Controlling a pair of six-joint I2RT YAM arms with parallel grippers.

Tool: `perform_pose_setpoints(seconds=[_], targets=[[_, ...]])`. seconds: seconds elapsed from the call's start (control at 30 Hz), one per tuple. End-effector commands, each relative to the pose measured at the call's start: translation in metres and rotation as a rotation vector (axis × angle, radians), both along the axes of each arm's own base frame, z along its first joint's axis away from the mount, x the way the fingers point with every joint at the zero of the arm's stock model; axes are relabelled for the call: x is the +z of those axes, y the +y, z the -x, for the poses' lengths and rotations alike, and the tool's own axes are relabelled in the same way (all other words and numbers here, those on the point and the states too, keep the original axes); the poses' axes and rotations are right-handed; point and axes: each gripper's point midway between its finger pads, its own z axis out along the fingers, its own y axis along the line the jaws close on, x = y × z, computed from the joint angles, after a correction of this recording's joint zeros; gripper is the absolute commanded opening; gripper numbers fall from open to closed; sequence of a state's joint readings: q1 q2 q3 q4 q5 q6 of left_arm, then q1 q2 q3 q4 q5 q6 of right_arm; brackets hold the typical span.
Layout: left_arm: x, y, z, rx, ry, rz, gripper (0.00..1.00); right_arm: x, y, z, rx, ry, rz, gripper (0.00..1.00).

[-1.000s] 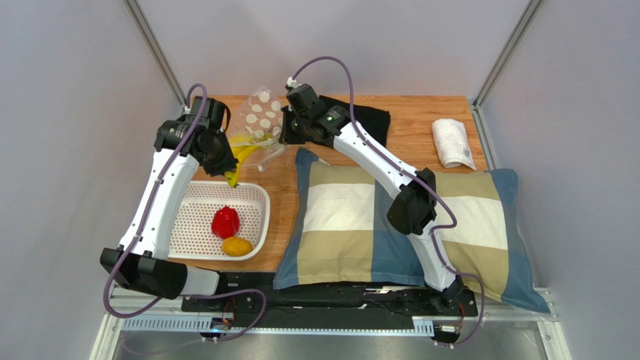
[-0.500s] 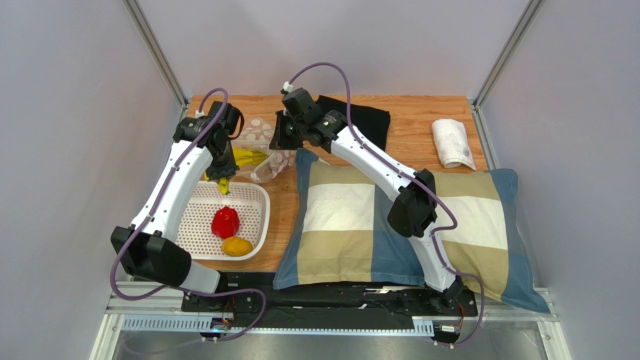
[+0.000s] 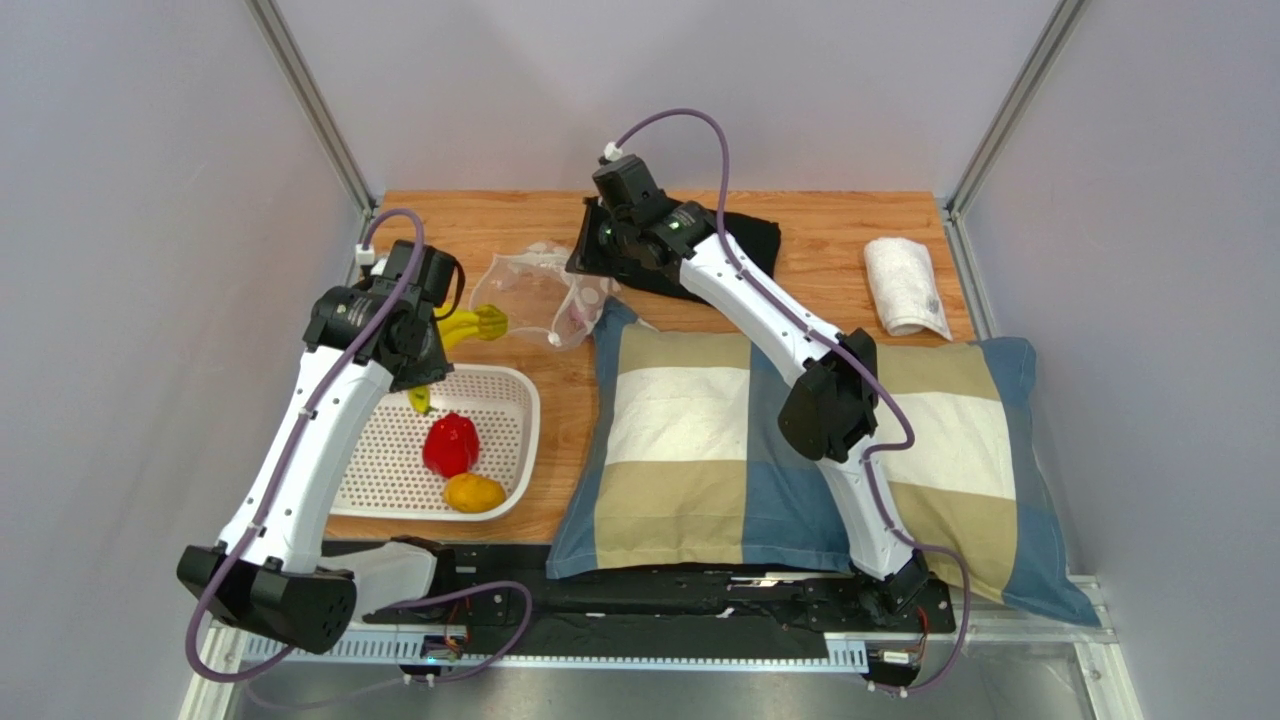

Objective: Open the zip-top bag and remove the fake food

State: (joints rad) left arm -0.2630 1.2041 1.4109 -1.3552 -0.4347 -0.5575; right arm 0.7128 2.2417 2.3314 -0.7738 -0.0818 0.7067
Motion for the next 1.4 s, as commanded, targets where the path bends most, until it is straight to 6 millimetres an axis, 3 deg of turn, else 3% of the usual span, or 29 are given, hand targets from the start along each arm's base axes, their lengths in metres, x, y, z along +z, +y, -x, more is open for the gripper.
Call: perform_pose_setpoints(seconds=[0.0,0.13,0.37,0.53,0.57,0.63,0.67,0.7,0.73,0.8,0.93,1.0,1.03,1.07,1.13,1.17,1.2,1.27,1.37], targets=[[0.027,0.024,0.028,0.226,-0.076,-0.033,0.0,0.013,0.013,0.014,0.067,-0.038,-0.028,0.0],[0.017,0.028,0.063,0.359,-0.036,0.009,0.0,0.024,0.012,0.013,0.071,-0.06,-0.044,0.0],[-0.057,0.013,0.113,0.737,0.129,0.162,0.0,0.032,0.012,0.016,0.083,-0.077,-0.059,0.0],[-0.072,0.03,0.124,0.829,0.154,0.086,0.03,0.033,0.005,0.019,0.091,-0.089,-0.039,0.0],[-0.072,0.033,0.124,0.844,0.145,0.078,0.07,0.034,0.005,0.021,0.095,-0.095,-0.037,0.0],[-0.073,0.035,0.123,0.851,0.142,0.074,0.25,0.037,0.002,0.021,0.097,-0.101,-0.039,0.0],[-0.073,0.035,0.122,0.843,0.146,0.077,0.38,0.039,0.001,0.021,0.102,-0.109,-0.036,0.0],[-0.074,0.033,0.119,0.833,0.145,0.085,0.66,0.04,0.002,0.023,0.112,-0.11,-0.04,0.0],[-0.076,0.032,0.121,0.823,0.166,0.085,0.76,0.044,0.003,0.023,0.116,-0.118,-0.045,0.0],[-0.077,0.032,0.127,0.819,0.205,0.067,0.89,0.046,0.004,0.024,0.126,-0.117,-0.053,0.0],[-0.077,0.022,0.129,0.763,0.252,0.114,0.91,0.049,0.009,0.028,0.15,-0.107,-0.077,0.0],[-0.07,0.012,0.112,0.672,0.211,0.192,0.89,0.051,0.011,0.03,0.162,-0.101,-0.092,0.0],[-0.066,0.008,0.104,0.526,0.208,0.213,0.87,0.052,0.013,0.031,0.166,-0.097,-0.101,0.0],[-0.059,-0.002,0.075,0.421,0.111,0.28,0.79,0.052,0.015,0.032,0.173,-0.092,-0.11,0.0],[-0.036,-0.025,0.049,0.226,0.017,0.395,0.7,0.053,0.02,0.036,0.192,-0.069,-0.139,0.0],[-0.021,-0.036,0.024,0.146,-0.087,0.451,0.67,0.052,0.023,0.038,0.199,-0.059,-0.149,0.0],[-0.004,-0.055,0.015,0.051,-0.134,0.541,0.64,0.053,0.026,0.04,0.212,-0.049,-0.163,0.0],[0.022,-0.072,-0.01,-0.071,-0.259,0.613,0.61,0.05,0.03,0.043,0.22,-0.031,-0.175,0.0],[0.035,-0.099,-0.032,-0.18,-0.296,0.737,0.48,0.052,0.034,0.045,0.221,-0.023,-0.188,0.0]])
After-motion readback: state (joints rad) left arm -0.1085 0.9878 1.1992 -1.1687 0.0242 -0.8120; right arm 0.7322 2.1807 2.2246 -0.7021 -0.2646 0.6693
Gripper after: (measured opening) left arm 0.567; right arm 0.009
